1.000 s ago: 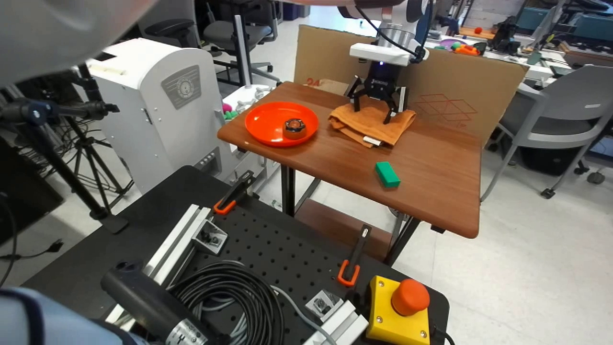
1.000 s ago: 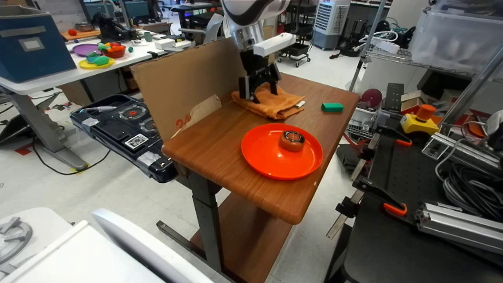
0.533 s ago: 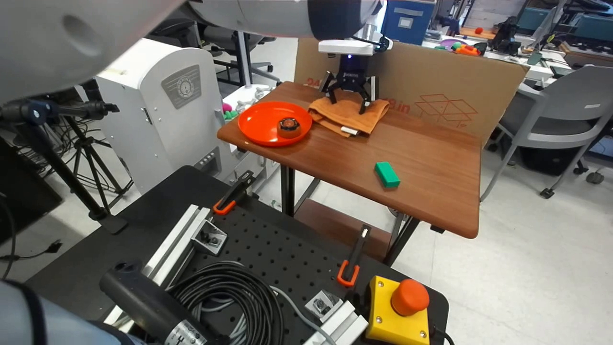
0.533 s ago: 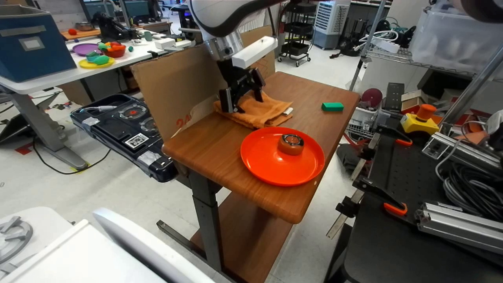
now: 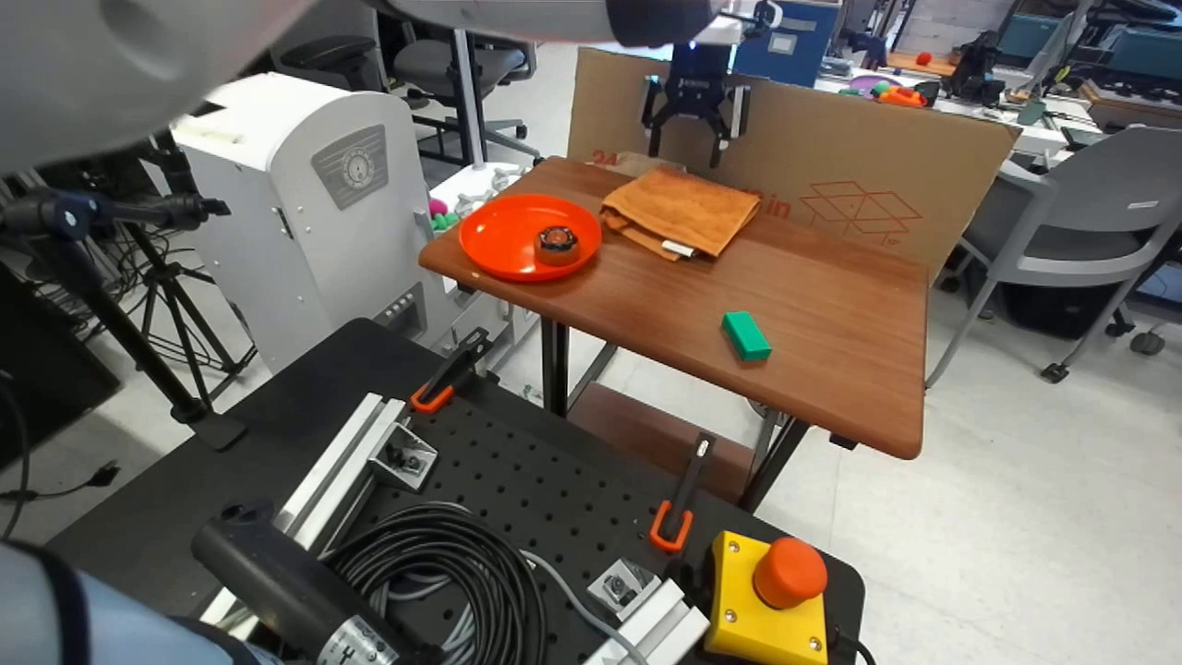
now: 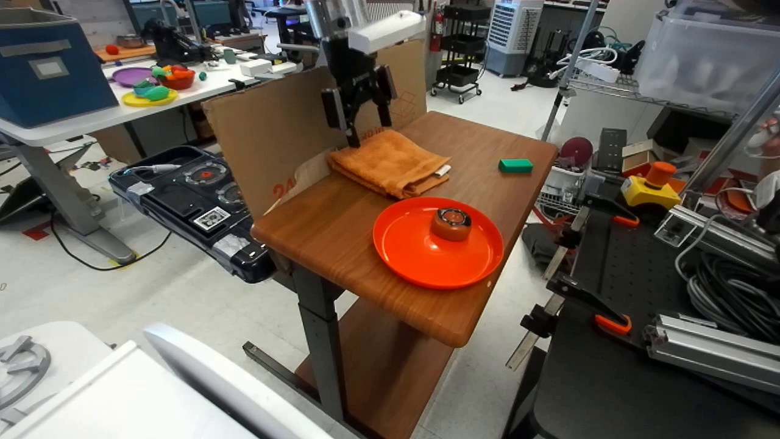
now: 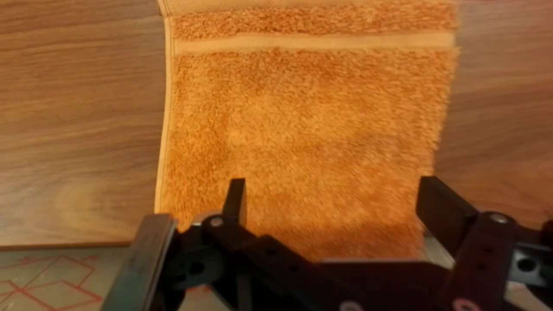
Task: Move the orange towel to the left
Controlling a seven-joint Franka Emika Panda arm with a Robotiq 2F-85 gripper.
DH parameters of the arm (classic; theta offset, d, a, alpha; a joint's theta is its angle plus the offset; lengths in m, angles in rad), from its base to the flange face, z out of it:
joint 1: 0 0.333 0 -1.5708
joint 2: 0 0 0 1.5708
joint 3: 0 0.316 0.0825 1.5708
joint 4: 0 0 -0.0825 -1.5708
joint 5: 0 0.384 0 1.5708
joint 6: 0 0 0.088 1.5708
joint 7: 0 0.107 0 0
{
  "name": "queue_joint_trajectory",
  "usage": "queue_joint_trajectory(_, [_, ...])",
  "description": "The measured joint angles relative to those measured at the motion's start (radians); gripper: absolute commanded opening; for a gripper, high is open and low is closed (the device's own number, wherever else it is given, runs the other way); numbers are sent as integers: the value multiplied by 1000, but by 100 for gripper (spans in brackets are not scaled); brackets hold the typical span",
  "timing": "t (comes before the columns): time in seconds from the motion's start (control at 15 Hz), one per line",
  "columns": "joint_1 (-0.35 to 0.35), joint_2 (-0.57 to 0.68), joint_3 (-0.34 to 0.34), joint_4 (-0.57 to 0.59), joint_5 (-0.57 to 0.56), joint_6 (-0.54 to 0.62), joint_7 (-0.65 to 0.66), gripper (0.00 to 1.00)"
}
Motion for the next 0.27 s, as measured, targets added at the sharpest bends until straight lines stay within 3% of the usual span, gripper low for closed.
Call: queue_joint_trajectory(0.27, [3,-46,16,-2,18,-5,-3,100])
